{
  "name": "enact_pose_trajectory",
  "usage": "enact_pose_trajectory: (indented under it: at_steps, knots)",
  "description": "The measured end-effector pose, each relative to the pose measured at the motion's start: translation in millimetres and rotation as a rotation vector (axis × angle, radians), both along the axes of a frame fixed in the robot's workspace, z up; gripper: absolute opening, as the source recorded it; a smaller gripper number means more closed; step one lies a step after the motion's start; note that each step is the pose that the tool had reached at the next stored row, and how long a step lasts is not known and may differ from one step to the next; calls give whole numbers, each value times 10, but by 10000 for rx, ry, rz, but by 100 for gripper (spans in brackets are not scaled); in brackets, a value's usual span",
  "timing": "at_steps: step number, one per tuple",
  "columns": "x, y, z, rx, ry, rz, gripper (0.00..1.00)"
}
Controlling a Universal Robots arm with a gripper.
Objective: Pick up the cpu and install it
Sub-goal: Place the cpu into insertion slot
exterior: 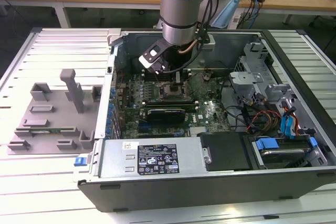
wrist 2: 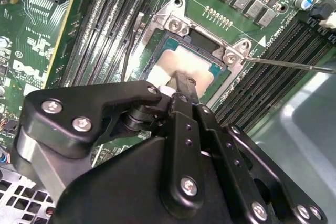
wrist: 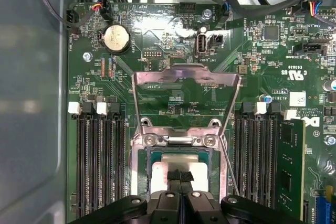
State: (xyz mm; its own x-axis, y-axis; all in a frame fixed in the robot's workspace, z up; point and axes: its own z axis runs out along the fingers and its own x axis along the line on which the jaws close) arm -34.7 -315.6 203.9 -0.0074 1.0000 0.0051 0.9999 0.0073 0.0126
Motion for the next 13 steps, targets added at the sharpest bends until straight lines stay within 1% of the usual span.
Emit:
enact_pose_trajectory:
  at_steps: [1,2,3,4,6,7,8,10,13]
  knots:
    - [2,4,17,24,-14,0,11]
    - [0,0,87,4,-3,0,11]
    - [0,0,130,2,-2,1,11]
    - [0,1,194,1,-2,1,11]
    - [1,1,257,3,-4,2,11]
    - [1,2,303,1,-4,2,11]
    - [0,3,327,2,-4,1,11]
    - [1,5,344,2,-5,1,11]
    - [0,5,349,2,-4,1,11]
